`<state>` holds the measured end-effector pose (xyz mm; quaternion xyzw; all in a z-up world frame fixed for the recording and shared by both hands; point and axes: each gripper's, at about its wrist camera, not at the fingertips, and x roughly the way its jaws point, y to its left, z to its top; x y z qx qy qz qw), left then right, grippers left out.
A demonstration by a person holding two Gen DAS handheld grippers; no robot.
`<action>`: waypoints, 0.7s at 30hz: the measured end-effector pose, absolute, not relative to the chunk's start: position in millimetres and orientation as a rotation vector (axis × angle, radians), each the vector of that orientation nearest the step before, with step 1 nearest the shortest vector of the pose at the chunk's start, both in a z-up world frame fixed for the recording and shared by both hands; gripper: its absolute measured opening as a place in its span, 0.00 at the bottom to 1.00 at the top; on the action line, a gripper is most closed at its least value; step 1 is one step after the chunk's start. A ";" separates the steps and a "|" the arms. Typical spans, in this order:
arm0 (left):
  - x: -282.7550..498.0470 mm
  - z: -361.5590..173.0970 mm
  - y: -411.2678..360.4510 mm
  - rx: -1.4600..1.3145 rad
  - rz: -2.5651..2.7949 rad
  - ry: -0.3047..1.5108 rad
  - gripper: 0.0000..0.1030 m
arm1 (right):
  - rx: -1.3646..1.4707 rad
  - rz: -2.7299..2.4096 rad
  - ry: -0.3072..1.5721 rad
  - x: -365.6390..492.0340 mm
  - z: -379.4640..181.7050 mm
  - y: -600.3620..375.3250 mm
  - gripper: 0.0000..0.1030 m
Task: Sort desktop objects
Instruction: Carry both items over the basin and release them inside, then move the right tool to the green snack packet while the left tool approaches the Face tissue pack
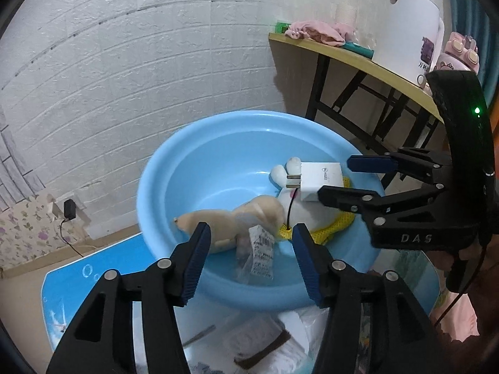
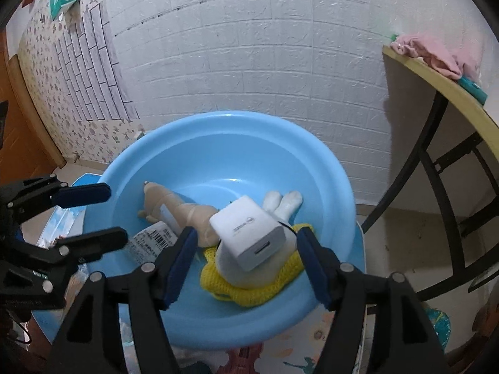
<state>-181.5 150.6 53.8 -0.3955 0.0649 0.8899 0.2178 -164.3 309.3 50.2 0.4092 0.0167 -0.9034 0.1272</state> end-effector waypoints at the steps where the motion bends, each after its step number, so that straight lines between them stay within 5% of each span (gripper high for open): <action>1: -178.9 55.5 147.4 -1.092 2.473 0.178 0.53 | 1.190 -2.633 0.042 -162.5 52.0 310.4 0.64; 21: -98.9 76.1 83.0 -1.016 2.620 0.049 0.75 | 1.201 -2.780 0.071 -91.8 85.6 289.4 0.64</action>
